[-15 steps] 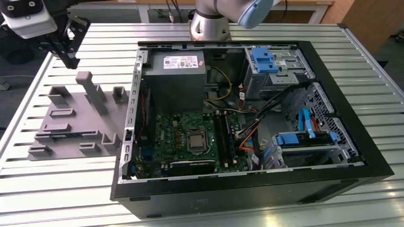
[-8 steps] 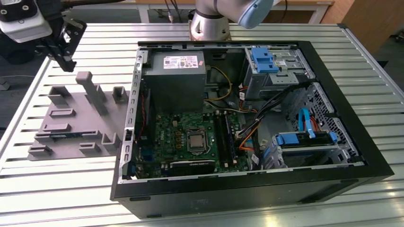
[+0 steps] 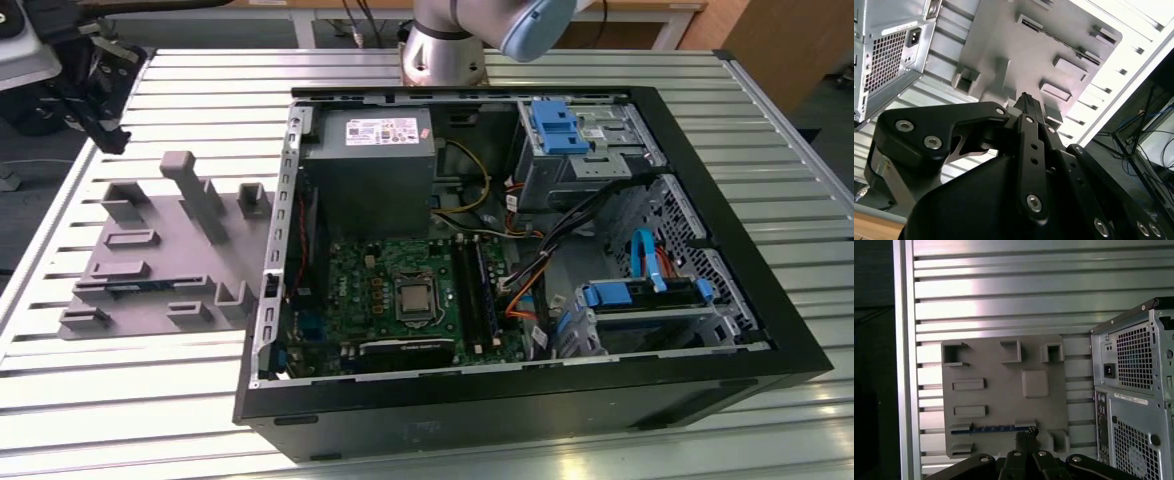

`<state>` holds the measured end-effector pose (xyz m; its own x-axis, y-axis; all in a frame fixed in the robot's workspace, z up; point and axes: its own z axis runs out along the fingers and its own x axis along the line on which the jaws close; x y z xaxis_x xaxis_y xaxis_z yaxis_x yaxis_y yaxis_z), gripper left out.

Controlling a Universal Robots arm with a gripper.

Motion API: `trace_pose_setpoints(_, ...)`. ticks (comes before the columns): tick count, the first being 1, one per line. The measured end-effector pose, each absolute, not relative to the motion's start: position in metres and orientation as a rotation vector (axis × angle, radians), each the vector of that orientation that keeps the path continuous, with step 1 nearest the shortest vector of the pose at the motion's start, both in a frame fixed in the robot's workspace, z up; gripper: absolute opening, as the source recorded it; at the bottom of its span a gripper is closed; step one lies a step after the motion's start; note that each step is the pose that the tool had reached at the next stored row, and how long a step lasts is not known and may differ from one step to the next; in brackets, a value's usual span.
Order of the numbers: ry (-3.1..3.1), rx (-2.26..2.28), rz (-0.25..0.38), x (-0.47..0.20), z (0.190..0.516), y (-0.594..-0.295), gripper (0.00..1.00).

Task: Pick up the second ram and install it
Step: 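Reach for the second ram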

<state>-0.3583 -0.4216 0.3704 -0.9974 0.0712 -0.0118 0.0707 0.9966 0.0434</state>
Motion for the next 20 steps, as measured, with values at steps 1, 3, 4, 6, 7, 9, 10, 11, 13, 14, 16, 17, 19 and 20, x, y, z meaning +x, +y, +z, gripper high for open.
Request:
trace_pose_setpoints(1,3.126,0.111,0.067,-0.36,0.37,-0.422,0.11)
trace_pose_setpoints(3,3.126,0.111,0.063,-0.364,0.37,-0.422,0.11)
trace_pose_setpoints(4,3.125,0.11,0.052,-0.364,0.37,-0.422,0.11)
trace_pose_setpoints(6,3.125,0.108,0.009,-0.365,0.37,-0.422,0.11)
trace_pose_setpoints(7,3.125,0.106,-0.007,-0.365,0.37,-0.422,0.11)
trace_pose_setpoints(9,3.126,0.105,-0.01,-0.366,0.369,-0.422,0.11)
trace_pose_setpoints(10,3.126,0.105,-0.01,-0.368,0.369,-0.422,0.11)
trace_pose_setpoints(11,3.126,0.105,-0.01,-0.37,0.369,-0.422,0.11)
trace_pose_setpoints(13,3.126,0.105,-0.009,-0.377,0.368,-0.422,0.11)
trace_pose_setpoints(14,3.126,0.105,-0.009,-0.381,0.368,-0.422,0.11)
trace_pose_setpoints(16,3.126,0.105,-0.008,-0.389,0.367,-0.423,0.11)
trace_pose_setpoints(17,3.126,0.105,-0.008,-0.392,0.367,-0.423,0.11)
trace_pose_setpoints(19,3.126,0.105,-0.007,-0.397,0.365,-0.425,0.11)
trace_pose_setpoints(20,3.126,0.105,-0.007,-0.4,0.365,-0.425,0.11)
